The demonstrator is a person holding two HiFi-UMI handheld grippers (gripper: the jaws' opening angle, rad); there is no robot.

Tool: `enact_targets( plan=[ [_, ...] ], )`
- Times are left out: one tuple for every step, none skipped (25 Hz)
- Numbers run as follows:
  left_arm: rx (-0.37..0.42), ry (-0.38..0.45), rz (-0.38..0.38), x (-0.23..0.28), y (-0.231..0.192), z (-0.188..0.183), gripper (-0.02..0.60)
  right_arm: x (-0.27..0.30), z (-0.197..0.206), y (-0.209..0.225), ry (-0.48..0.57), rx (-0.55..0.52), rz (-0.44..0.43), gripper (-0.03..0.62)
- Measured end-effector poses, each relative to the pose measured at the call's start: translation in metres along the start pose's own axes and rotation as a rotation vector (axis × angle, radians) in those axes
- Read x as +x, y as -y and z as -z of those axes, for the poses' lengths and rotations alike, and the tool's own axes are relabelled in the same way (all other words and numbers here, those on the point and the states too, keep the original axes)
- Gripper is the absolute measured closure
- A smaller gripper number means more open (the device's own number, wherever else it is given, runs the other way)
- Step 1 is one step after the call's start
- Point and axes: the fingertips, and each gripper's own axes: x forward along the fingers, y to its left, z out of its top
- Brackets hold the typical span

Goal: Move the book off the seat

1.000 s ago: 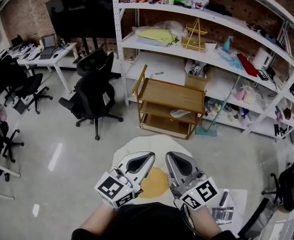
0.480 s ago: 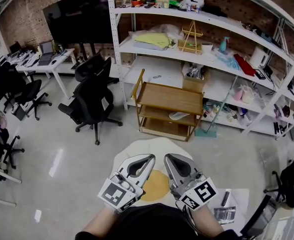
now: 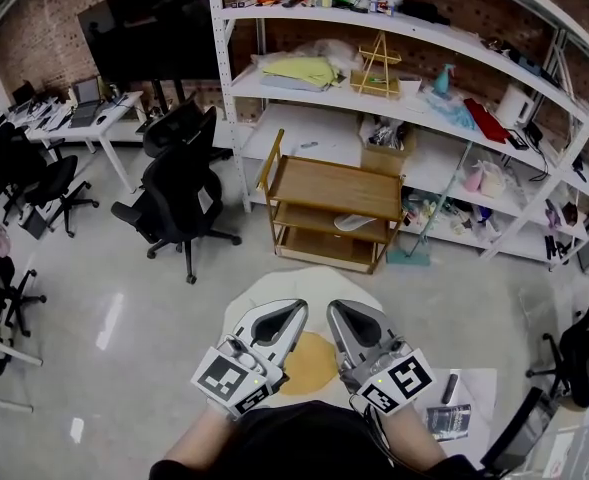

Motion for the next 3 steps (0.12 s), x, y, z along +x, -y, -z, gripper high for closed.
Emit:
enact_targets(
  plan=[
    [0.002,0.001,-0.002,-0.0004,-0.0001,0.0020,0.577,-0.0005,0.0020,-0.0001,-0.001,-0.002,0.001,0.580],
    [0.004,0.001,-0.005,-0.0009,-0.0005,0.0039,0.577,-0.0008,0.0039,-0.0002,-0.002,-0.005,0.001,0.580],
    [0.007,0.001,-0.010,-0.0013,-0.0010,0.0059,0.577,-0.0012,0.0057,-0.0004,-0.003,-0.007,0.002,0.580]
  ],
)
